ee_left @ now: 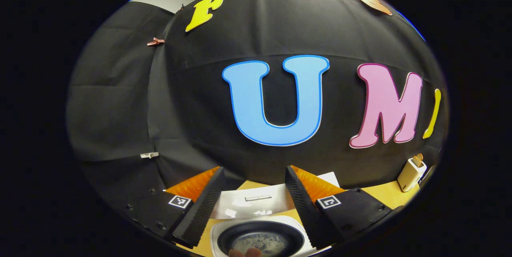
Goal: Close the left gripper, press the button to open the rice cooker; take a wooden spoon from the chopstick holder with the right hand, scoop a spoonful of rice and pour it into the rice cooker, then put the wooden spoon back into the chopstick holder.
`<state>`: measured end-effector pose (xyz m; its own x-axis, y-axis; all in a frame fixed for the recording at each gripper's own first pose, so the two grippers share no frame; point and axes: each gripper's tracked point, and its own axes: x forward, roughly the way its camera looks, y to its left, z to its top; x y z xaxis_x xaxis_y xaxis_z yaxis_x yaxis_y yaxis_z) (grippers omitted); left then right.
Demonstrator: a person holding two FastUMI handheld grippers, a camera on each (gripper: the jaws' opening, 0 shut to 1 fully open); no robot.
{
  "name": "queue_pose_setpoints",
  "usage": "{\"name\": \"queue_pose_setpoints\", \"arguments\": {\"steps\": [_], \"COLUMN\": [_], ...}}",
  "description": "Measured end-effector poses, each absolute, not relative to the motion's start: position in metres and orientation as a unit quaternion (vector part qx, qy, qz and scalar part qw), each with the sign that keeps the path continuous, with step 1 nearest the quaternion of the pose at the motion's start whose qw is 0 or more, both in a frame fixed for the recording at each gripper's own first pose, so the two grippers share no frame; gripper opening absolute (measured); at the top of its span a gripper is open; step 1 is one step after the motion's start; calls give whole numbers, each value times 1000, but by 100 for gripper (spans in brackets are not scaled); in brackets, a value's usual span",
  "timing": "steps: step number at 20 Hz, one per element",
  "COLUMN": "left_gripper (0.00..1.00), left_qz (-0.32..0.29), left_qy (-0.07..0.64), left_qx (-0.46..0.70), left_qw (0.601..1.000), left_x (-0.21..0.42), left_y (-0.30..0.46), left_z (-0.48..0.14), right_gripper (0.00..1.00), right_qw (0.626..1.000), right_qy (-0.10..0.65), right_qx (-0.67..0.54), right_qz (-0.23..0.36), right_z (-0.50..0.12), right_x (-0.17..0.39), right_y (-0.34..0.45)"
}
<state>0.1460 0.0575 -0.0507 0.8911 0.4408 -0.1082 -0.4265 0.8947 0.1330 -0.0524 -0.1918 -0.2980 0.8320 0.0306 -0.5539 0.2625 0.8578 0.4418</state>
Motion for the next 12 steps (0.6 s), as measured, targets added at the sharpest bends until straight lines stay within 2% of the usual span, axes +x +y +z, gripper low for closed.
{"name": "queue_pose_setpoints", "arguments": {"steps": [6,12], "left_gripper": [98,98], "left_qz": [207,196], "left_qy": [106,145], "left_qx": [34,10], "left_qw": [972,970], "left_x": [97,75], "left_y": [22,9], "left_z": [-102,-141], "right_gripper": [97,96], "right_qw": [923,923], "right_qy": [284,283], "right_qx": [255,258], "right_qz": [-49,-41], "right_z": [-296,-295], "right_x": [-45,-42], "right_y": [-185,-184]}}
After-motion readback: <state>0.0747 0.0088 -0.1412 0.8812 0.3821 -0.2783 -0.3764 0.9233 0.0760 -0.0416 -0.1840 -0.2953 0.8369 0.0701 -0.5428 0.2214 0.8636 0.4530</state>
